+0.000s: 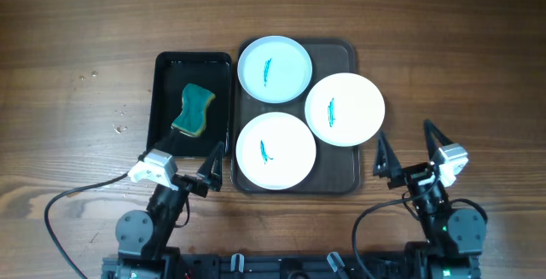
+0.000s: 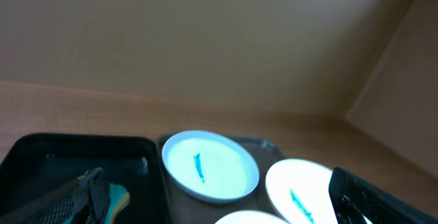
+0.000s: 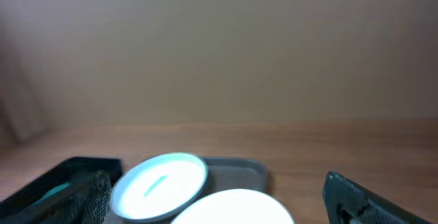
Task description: Clean dirty plates on tray and stack at the side
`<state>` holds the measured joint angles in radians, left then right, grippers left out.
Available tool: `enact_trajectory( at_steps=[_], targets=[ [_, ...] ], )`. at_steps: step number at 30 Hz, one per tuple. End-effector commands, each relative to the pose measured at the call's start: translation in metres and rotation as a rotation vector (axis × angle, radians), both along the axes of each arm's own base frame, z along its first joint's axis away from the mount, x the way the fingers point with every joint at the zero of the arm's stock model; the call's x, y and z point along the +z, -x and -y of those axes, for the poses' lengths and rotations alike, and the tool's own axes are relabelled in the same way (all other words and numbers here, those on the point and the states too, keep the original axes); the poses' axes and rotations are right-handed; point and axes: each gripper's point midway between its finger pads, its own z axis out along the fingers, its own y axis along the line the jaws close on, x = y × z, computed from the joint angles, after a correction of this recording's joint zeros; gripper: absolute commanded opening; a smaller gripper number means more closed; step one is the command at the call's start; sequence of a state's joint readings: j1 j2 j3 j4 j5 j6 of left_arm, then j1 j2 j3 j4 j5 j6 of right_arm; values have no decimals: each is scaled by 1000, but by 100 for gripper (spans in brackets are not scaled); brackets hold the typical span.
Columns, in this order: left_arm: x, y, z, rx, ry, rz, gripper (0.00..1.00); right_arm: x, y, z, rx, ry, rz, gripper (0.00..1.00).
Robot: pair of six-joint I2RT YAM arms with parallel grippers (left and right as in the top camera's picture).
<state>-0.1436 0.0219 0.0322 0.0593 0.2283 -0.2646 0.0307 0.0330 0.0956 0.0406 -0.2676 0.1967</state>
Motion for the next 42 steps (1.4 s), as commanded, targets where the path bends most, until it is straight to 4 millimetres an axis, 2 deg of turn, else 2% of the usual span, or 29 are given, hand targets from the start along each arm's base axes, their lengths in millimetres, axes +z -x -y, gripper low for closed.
enact_trajectory(
  at_steps=[1, 3, 6, 9, 11, 13, 15, 16, 18, 19, 20, 21, 23, 25, 27, 28, 30, 31, 32, 33, 35, 37, 39, 42],
  targets=[
    [51, 4, -5, 20, 45, 36, 100, 62, 16, -17, 98, 68, 61, 100],
    [62, 2, -5, 20, 36, -19, 100, 79, 13, -17, 99, 73, 3, 100],
    [80, -9, -3, 24, 3, -217, 100, 102, 1, -17, 106, 68, -178, 100],
    [96, -24, -1, 28, -34, -443, 100, 119, -17, -18, 112, 51, -399, 100],
    [110, -46, 2, 32, -72, -658, 100, 133, -40, -21, 133, 35, -591, 100],
    [110, -56, 3, 33, -81, -713, 100, 137, -55, -24, 140, 6, -634, 100],
    [104, -69, 6, 28, -77, -767, 100, 127, -61, -33, 181, -70, -725, 100],
    [94, -71, 12, -3, -71, -812, 100, 120, -68, -36, 188, -127, -772, 100],
    [71, -75, 9, 17, -97, -896, 100, 102, -75, -39, 196, -159, -858, 96],
    [61, -76, 4, 47, -115, -936, 100, 92, -75, -40, 197, -167, -904, 78],
    [48, -76, -4, 97, -135, -986, 100, 82, -73, -42, 198, -167, -951, 68],
    [29, -76, -19, 207, -139, -1063, 99, 70, -70, -47, 207, -160, -1011, 63],
    [-3, -75, -45, 401, -148, -1192, 98, 50, -61, -61, 252, -101, -1096, 63],
    [-38, -80, -48, 432, -190, -1297, 93, 32, -55, -71, 244, -3, -1154, 63],
    [-70, -85, -47, 435, -227, -1391, 92, 19, -51, -82, 230, 79, -1187, 58],
    [-90, -88, -46, 432, -247, -1448, 90, 16, -49, -87, 231, 103, -1192, 59],
    [-123, -90, -45, 422, -291, -1533, 74, 11, -48, -94, 200, 119, -1207, 63],
    [-143, -90, -43, 388, -325, -1581, 52, 9, -49, -93, 162, 118, -1210, 63],
    [-162, -89, -41, 360, -350, -1623, 39, 9, -49, -92, 138, 114, -1212, 63],
    [-177, -88, -41, 352, -372, -1660, 30, 8, -50, -91, 117, 107, -1214, 63],
    [-199, -86, -42, 354, -388, -1706, 20, 8, -50, -90, 116, 108, -1213, 63],
    [-212, -87, -42, 353, -391, -1721, 4, 8, -50, -90, 116, 108, -1213, 63],
    [-215, -90, -39, 340, -377, -1718, 4, 9, -51, -91, 116, 108, -1212, 63],
    [-195, -96, -27, 263, -339, -1698, 4, 9, -52, -91, 117, 107, -1207, 63]
  ],
)
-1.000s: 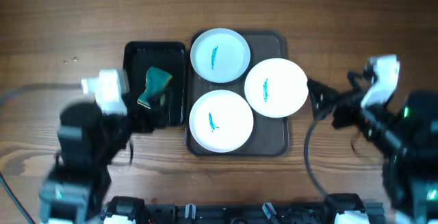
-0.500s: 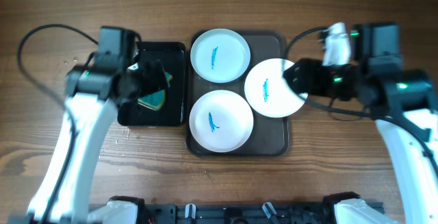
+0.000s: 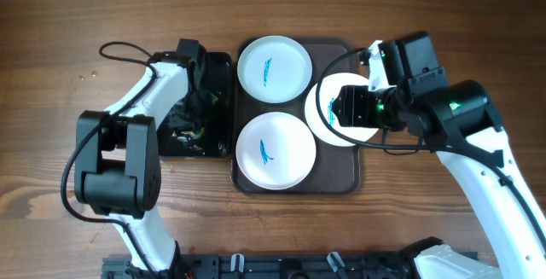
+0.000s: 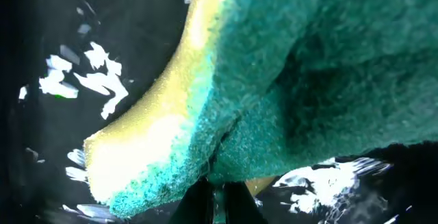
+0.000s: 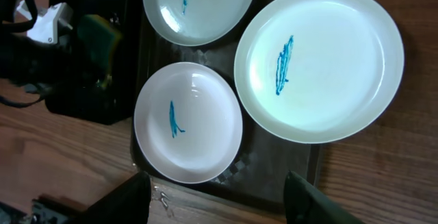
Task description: Clean dirty plates on tray and stack at the side
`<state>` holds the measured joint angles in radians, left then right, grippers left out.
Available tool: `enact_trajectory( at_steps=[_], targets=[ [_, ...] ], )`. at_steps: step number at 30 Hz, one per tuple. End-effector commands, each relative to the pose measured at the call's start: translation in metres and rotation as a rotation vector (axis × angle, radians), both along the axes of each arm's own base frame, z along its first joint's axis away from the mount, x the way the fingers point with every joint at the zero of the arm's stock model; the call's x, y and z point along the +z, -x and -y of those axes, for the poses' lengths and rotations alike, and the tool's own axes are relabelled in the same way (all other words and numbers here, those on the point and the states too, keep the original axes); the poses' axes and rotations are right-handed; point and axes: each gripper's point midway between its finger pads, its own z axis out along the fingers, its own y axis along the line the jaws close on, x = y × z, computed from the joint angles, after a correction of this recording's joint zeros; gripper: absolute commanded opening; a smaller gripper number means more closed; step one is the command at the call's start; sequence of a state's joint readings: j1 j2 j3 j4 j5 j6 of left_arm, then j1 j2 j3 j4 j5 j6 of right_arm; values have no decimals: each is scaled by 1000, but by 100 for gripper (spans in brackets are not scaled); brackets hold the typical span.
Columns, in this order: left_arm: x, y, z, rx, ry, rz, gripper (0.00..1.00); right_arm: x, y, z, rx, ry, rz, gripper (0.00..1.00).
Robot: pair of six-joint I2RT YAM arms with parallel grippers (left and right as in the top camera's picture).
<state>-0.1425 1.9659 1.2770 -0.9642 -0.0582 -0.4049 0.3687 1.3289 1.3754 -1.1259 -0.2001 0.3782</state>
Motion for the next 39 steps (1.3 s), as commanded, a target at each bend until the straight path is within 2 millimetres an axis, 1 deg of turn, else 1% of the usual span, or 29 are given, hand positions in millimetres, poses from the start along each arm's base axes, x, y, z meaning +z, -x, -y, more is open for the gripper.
enact_trajectory(
  at_steps=[1, 2, 3, 4, 5, 6, 7, 8, 10, 12, 14, 15, 17, 18, 19, 20, 22, 24, 25, 26, 27, 28, 29, 31, 33, 34, 37, 38, 39],
  targets=[
    [11, -6, 14, -42, 94, 0, 4, 4, -6, 1, -22, 8, 20, 63],
    [23, -9, 17, -47, 110, 15, 6, 4, -7, 1, -22, 8, 22, 63],
    [41, -15, 17, -49, 111, 44, 38, 5, -7, 1, -22, 7, 25, 63],
    [54, -20, 17, -50, 112, 74, 74, 5, -8, 1, -21, 6, 27, 63],
    [65, -23, 18, -52, 115, 103, 97, 5, -8, 0, -21, 5, 29, 63],
    [71, -28, 17, -54, 110, 135, 100, 5, -8, 0, -22, 5, 29, 63],
    [76, -35, 9, -55, 64, 178, 99, 6, -9, 0, -22, 4, 32, 63],
    [76, -41, 0, -54, 11, 204, 92, 6, -9, 0, -22, 4, 32, 63],
    [69, -49, -4, -59, -16, 227, 85, 6, -9, 0, -22, 4, 32, 63],
    [51, -54, -2, -91, -12, 237, 81, 6, -9, 0, -23, 3, 31, 63],
    [24, -52, -2, -102, -12, 223, 72, 6, -9, 0, -24, 2, 30, 63],
    [15, -50, -2, -103, -12, 214, 65, 6, -9, 0, -24, 2, 30, 63],
    [1, -46, -3, -109, -17, 193, 43, 6, -9, 0, -24, 2, 30, 63],
    [-2, -47, -3, -127, -17, 190, 31, 6, -9, 0, -28, 0, 29, 63],
    [-2, -48, -3, -149, -17, 194, 7, 6, -9, 0, -31, -1, 28, 63],
    [-1, -50, -3, -161, -18, 199, 4, 6, -9, 0, -40, -5, 24, 63],
    [10, -55, -4, -160, -17, 215, 4, 6, -8, 0, -46, -8, 21, 63],
    [31, -64, -6, -136, -15, 248, 4, 6, -9, 0, -46, -8, 21, 63],
    [43, -68, -6, -117, -6, 265, 9, 6, -9, 0, -46, -8, 21, 63],
    [52, -69, -7, -98, 1, 274, 46, 6, -9, 0, -46, -7, 21, 63],
    [60, -69, -5, -96, 16, 278, 67, 6, -9, 0, -45, -7, 22, 63],
    [66, -67, -3, -98, 29, 280, 78, 6, -9, 0, -43, -5, 26, 63],
    [69, -62, -3, -97, 28, 271, 83, 6, -10, 2, -48, 4, 31, 63],
    [68, -49, -6, -95, 24, 219, 83, 4, -9, 4, -52, 15, 26, 63],
    [61, -35, -11, -95, 15, 155, 75, 3, -7, 5, -52, 19, 16, 63],
    [57, -30, -13, -94, 3, 134, 73, 3, -6, 5, -51, 21, 13, 63],
    [37, -15, -24, -94, -51, 100, 64, 1, -2, 6, -51, 24, -6, 64],
    [26, -12, -25, -93, -51, 103, 62, 0, -1, 6, -52, 26, -13, 64],
    [13, -9, -25, -84, -49, 115, 58, -1, 1, 7, -52, 30, -23, 64]
  ],
)
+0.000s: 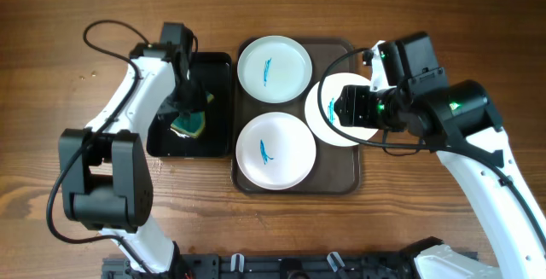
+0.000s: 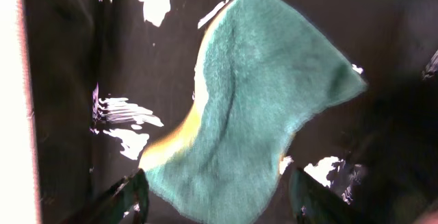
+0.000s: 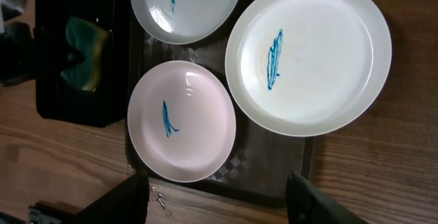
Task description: Clean dirty plates on tray and stack at the side
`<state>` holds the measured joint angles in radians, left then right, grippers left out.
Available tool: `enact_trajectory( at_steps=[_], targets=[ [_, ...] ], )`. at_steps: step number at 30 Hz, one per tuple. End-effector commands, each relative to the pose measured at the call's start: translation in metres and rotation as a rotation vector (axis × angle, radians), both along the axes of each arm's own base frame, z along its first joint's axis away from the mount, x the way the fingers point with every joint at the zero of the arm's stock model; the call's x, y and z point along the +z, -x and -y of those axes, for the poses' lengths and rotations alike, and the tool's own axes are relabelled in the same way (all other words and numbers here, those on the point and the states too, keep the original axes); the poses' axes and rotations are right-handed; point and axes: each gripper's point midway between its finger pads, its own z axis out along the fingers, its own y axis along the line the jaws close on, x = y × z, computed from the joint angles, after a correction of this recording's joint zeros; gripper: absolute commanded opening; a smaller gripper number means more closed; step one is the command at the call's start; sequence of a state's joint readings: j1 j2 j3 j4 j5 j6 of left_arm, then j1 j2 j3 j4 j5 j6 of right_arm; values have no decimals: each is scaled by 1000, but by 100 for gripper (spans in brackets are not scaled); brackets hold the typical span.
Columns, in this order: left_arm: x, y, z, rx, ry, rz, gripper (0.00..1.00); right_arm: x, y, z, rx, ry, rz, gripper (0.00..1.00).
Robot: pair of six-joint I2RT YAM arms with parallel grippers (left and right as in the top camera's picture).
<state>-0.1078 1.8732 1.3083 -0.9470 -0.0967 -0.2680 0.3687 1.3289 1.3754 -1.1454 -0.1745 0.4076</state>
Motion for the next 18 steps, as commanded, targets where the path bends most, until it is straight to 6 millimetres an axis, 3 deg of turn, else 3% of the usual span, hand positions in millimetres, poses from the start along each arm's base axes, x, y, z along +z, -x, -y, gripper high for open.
enact_trajectory(
  at_steps=[1, 3, 5, 8, 9, 10, 11, 13, 14, 18],
  targets=[
    [-32, 17, -9, 20, -25, -7, 56, 1, 0, 2, -14, 15, -8, 64],
    [-45, 20, -5, 17, 4, 7, 43, -4, 2, 3, -15, 20, -22, 64],
    [-48, 21, 5, 13, 63, 8, 6, -13, 5, 4, -17, 28, -45, 64],
    [-35, 12, 16, 37, 143, 34, 4, -24, 8, 5, -16, 38, -66, 59],
    [-20, 4, 18, 82, 182, 56, 4, -24, 6, 6, -15, 42, -58, 58],
    [-9, -2, 19, 107, 209, 74, 6, -23, 4, 5, -14, 42, -48, 58],
    [0, -7, 21, 107, 232, 89, 32, -22, 3, 5, -9, 41, -41, 57],
    [16, -15, 24, 106, 265, 116, 65, -22, 2, 4, -1, 41, -31, 57],
    [21, -18, 24, 104, 266, 131, 76, -21, 1, 4, 5, 44, -26, 57],
    [13, -17, 10, 108, 178, 124, 80, -21, 1, 5, 4, 46, -25, 57]
  ],
)
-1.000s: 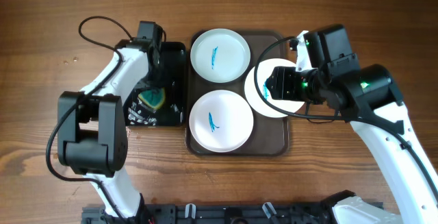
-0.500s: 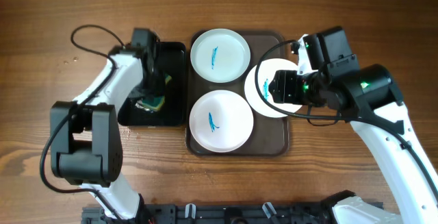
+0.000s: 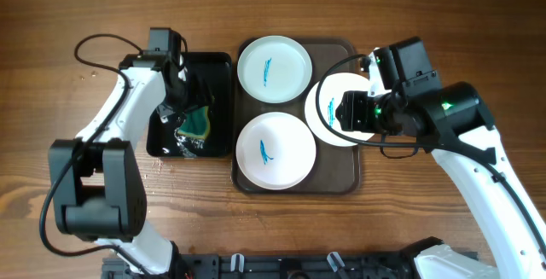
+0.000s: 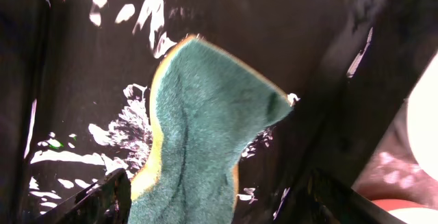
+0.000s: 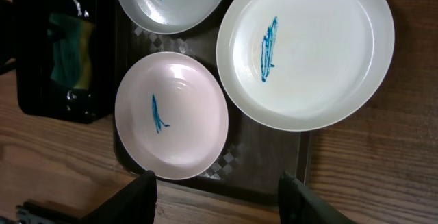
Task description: Clean dirty plates on tray and stack at the side
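Observation:
Three white plates with blue smears lie on the brown tray (image 3: 341, 175): a far one (image 3: 273, 68), a near one (image 3: 275, 149) and a larger right one (image 3: 326, 108), partly under my right arm. The green and yellow sponge (image 3: 200, 124) lies in the wet black tray (image 3: 220, 61). My left gripper (image 4: 219, 202) hangs open just above the sponge (image 4: 198, 128), one finger on each side. My right gripper (image 5: 219, 196) is open high over the brown tray's near edge, holding nothing.
Bare wooden table (image 3: 426, 14) surrounds both trays. The right plate overhangs the brown tray's right rim. Water glints on the black tray's floor (image 4: 75, 155). The left arm's cable (image 3: 94, 44) loops over the table at the far left.
My left arm has shifted a little left, and the sponge lies slightly nearer the black tray's front and right. The gripper is still open over it. My right gripper has barely shifted.
Both arms were folded at the table's front edge with open grippers. Then my left gripper was down against the sponge in the black tray and my right one hung over the plates. After that my left gripper stood open above the sponge, as now.

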`<state>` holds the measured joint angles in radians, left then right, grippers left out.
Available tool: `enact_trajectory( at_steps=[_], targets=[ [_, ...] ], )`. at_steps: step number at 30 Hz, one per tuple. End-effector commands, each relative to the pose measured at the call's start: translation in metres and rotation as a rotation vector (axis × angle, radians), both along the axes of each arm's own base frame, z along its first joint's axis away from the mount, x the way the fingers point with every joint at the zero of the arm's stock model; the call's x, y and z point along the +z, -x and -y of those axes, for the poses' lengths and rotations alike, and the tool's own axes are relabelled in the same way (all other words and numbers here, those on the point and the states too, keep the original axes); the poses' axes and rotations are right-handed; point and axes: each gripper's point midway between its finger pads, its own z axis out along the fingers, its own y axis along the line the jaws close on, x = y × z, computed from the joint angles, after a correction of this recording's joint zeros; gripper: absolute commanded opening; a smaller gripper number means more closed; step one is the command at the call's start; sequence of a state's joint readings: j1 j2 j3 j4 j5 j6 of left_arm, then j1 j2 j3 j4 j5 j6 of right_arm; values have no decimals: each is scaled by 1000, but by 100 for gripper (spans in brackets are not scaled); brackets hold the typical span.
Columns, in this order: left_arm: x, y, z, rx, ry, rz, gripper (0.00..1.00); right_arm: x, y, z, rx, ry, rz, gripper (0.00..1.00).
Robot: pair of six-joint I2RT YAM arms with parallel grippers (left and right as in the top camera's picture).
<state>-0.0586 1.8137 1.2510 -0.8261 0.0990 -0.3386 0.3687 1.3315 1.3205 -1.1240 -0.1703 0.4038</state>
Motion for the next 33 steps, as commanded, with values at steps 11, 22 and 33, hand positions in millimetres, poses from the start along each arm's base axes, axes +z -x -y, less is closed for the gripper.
enact_trajectory(
  at_steps=[11, 22, 33],
  targets=[
    [-65, 22, -4, -13, -78, -127, 4, -19, 7, 6, -50, 44, -98, 57],
    [2, 13, -5, -33, -78, -75, 71, -38, 4, 5, -47, 73, -164, 51],
    [-64, 41, -7, -29, -77, -66, 4, -50, 15, 8, -41, 102, -243, 59]
  ],
)
